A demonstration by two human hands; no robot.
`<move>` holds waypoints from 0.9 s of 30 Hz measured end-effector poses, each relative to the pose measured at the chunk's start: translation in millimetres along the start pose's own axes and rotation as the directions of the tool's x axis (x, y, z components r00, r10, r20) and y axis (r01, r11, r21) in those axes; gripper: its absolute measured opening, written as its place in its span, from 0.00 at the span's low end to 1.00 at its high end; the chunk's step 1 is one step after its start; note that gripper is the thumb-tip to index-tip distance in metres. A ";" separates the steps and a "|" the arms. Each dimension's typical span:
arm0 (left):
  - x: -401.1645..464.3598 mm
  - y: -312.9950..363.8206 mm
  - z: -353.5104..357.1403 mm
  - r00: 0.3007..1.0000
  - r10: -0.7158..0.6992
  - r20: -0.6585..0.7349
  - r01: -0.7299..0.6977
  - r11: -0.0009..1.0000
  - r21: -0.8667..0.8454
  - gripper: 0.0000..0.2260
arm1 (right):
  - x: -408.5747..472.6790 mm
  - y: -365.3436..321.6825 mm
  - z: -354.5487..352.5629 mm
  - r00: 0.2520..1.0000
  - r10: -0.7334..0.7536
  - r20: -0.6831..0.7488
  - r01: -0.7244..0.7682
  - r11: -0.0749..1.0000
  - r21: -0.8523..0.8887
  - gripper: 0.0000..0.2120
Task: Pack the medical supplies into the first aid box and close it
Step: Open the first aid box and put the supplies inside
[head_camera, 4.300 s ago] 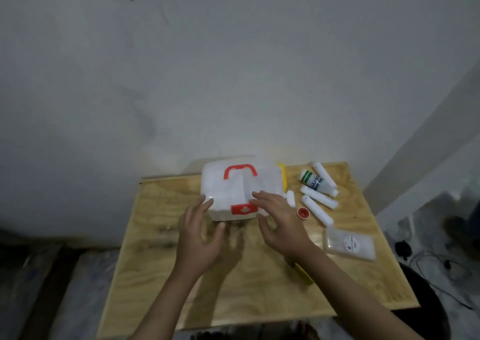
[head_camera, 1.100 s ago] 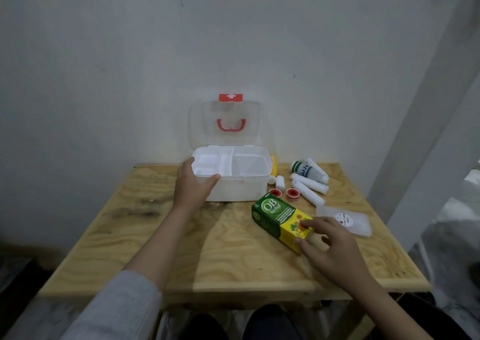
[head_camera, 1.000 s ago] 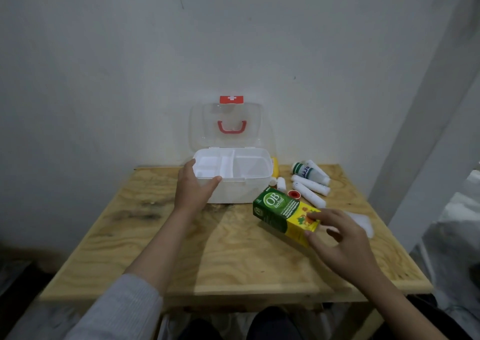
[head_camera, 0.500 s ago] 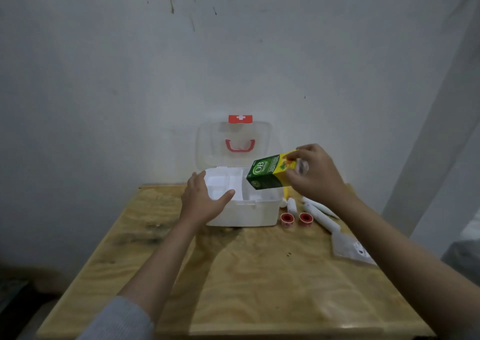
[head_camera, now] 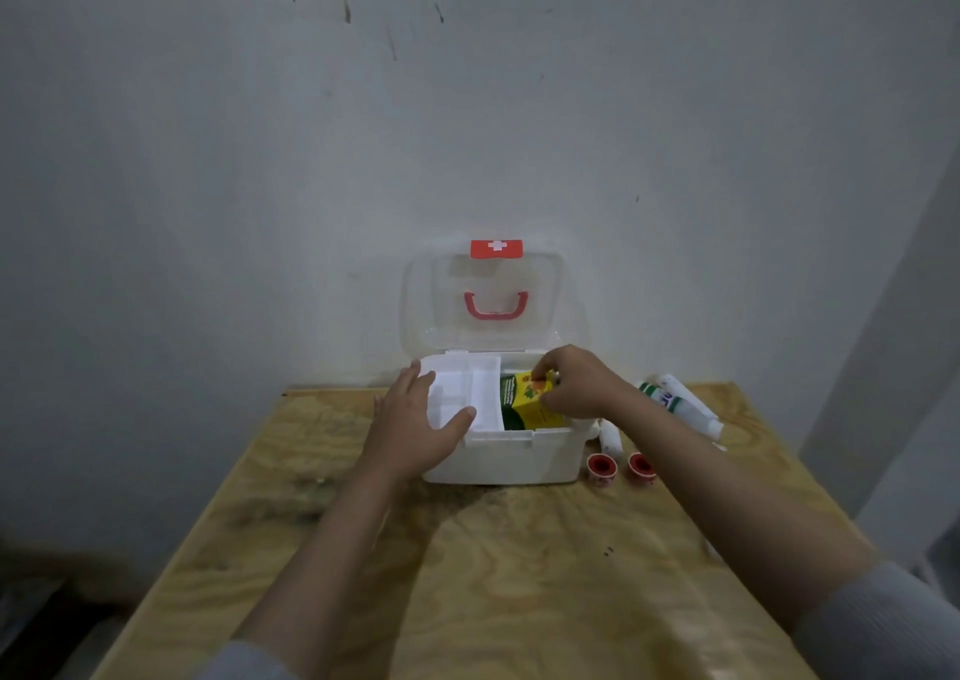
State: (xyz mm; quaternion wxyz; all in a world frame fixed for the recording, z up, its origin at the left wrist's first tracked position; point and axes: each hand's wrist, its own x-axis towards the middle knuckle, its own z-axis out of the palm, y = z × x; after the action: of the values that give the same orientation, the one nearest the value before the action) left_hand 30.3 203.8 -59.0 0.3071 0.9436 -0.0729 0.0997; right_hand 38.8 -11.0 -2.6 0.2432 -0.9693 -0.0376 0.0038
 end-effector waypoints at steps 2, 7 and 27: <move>-0.3 0.4 0.3 1.000 0.002 -0.006 -0.003 1.000 -0.010 0.33 | 7.3 1.9 5.6 1.000 0.006 0.002 -0.006 0.999 -0.033 0.13; -0.7 -0.6 0.7 1.000 -0.015 -0.011 0.015 0.999 -0.035 0.26 | 12.4 -0.1 23.7 1.000 -0.019 -0.025 0.014 0.977 -0.211 0.11; 1.8 -1.7 3.1 1.000 -0.031 -0.003 0.031 0.999 0.014 0.25 | -13.9 8.8 -11.7 0.988 -0.072 -0.137 0.094 0.982 0.162 0.17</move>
State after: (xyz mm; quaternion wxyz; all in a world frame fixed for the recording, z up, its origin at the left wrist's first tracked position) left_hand 32.8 203.2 -62.0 0.3021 0.9466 -0.0569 0.0969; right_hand 25.9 -25.3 3.5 0.3258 -0.9411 -0.0617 -0.0664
